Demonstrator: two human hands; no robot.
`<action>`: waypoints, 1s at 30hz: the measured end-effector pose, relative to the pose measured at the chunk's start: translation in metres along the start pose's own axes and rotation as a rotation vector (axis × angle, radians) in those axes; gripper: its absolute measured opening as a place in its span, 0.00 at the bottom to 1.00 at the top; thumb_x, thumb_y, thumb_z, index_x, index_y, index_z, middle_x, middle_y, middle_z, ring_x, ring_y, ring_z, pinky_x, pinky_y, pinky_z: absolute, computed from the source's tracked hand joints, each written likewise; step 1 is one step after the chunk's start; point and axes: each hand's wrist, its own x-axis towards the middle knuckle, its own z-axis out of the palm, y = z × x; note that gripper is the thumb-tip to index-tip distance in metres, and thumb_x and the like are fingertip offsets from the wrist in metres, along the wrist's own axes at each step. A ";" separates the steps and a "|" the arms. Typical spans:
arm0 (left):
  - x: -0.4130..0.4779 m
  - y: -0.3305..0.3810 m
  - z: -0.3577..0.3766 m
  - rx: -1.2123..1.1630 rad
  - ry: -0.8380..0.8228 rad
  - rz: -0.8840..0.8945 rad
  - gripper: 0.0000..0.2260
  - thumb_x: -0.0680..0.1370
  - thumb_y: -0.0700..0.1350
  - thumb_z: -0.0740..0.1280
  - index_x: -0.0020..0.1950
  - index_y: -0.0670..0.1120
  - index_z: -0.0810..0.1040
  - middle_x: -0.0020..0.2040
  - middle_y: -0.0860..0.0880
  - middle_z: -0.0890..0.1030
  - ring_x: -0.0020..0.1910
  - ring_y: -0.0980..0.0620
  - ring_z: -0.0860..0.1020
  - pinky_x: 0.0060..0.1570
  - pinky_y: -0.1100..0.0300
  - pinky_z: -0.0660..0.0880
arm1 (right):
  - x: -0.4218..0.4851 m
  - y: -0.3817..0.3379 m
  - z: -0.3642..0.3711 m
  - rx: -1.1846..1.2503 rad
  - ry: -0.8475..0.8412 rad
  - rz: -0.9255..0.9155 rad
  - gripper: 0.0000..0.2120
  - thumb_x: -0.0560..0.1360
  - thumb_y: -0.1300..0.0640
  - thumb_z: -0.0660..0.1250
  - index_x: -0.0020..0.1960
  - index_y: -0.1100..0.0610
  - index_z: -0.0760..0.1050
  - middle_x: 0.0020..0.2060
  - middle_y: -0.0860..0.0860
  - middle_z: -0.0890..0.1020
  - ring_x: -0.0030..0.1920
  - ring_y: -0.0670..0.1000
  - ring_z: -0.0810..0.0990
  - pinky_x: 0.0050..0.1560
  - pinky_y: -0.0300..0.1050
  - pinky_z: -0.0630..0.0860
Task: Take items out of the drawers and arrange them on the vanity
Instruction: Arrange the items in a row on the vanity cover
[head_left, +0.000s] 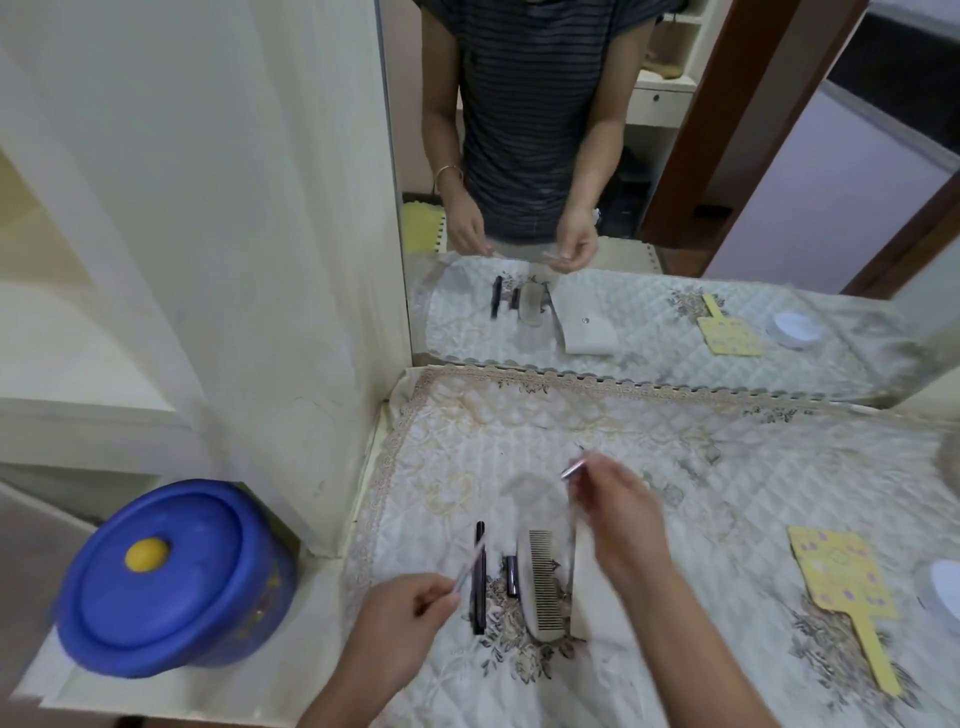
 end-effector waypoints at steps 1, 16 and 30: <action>0.000 -0.008 -0.003 -0.053 0.041 -0.069 0.11 0.72 0.41 0.71 0.33 0.55 0.78 0.25 0.56 0.80 0.28 0.64 0.76 0.33 0.74 0.71 | 0.009 -0.016 -0.008 -0.017 0.016 -0.046 0.11 0.76 0.64 0.63 0.36 0.59 0.77 0.24 0.49 0.82 0.27 0.43 0.78 0.32 0.31 0.77; 0.033 -0.025 0.020 0.156 0.190 -0.114 0.07 0.73 0.46 0.69 0.44 0.43 0.80 0.32 0.53 0.75 0.42 0.49 0.79 0.35 0.65 0.62 | -0.006 0.097 0.017 -0.982 -0.240 0.021 0.04 0.70 0.59 0.69 0.38 0.53 0.74 0.34 0.51 0.82 0.34 0.45 0.81 0.39 0.35 0.76; 0.041 -0.023 0.033 0.150 0.081 -0.016 0.10 0.76 0.43 0.65 0.56 0.45 0.78 0.44 0.49 0.78 0.45 0.53 0.77 0.45 0.65 0.70 | -0.013 0.104 -0.014 -1.246 -0.145 -0.273 0.13 0.74 0.59 0.65 0.57 0.57 0.75 0.52 0.52 0.76 0.54 0.52 0.74 0.56 0.41 0.69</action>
